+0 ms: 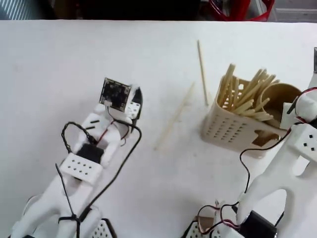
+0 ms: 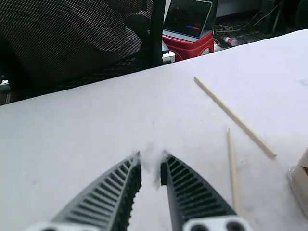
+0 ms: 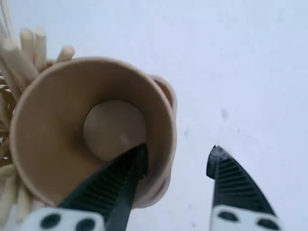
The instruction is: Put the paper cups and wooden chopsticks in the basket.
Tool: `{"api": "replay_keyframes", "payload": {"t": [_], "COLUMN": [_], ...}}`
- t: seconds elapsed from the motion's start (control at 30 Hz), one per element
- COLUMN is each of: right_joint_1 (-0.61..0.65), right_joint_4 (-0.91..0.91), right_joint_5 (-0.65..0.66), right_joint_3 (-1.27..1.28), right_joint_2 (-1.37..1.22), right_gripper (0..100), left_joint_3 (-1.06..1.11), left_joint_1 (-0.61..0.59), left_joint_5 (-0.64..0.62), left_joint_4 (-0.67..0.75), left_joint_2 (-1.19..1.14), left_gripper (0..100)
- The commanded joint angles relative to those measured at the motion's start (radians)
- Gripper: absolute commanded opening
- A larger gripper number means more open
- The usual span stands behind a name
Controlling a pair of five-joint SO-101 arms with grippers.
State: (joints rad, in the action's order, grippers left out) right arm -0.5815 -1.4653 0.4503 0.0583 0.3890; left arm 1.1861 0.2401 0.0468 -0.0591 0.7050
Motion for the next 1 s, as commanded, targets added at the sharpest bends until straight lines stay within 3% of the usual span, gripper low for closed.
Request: {"api": "replay_keyframes", "payload": {"t": [0.0,0.33,0.57,0.7,0.83,0.97], "right_joint_1": [0.013,0.004,0.004,-0.053,-0.136,-0.150], "right_joint_4": [-0.002,-0.122,-0.251,-0.251,-0.254,-0.240], "right_joint_5": [-0.011,-0.127,-0.124,-0.120,-0.100,0.038], "right_joint_3": [-0.034,-0.336,-0.542,-0.543,-0.479,-0.170], "right_joint_2": [0.039,0.039,0.039,0.073,0.200,0.404], "right_gripper": [20.6,20.4,16.0,1.5,2.3,2.2], "left_joint_3": [-0.006,-0.009,-0.140,-0.292,-0.479,-0.646], "left_joint_1": [0.012,0.012,0.012,0.041,0.101,0.130], "left_joint_5": [-0.003,-0.003,-0.003,0.012,0.121,0.133], "left_joint_4": [0.021,0.020,-0.018,-0.189,-0.427,-0.580], "left_joint_2": [0.033,0.025,-0.197,-0.321,-0.427,-0.584], "left_gripper": [9,9,9,9,9,9]}}
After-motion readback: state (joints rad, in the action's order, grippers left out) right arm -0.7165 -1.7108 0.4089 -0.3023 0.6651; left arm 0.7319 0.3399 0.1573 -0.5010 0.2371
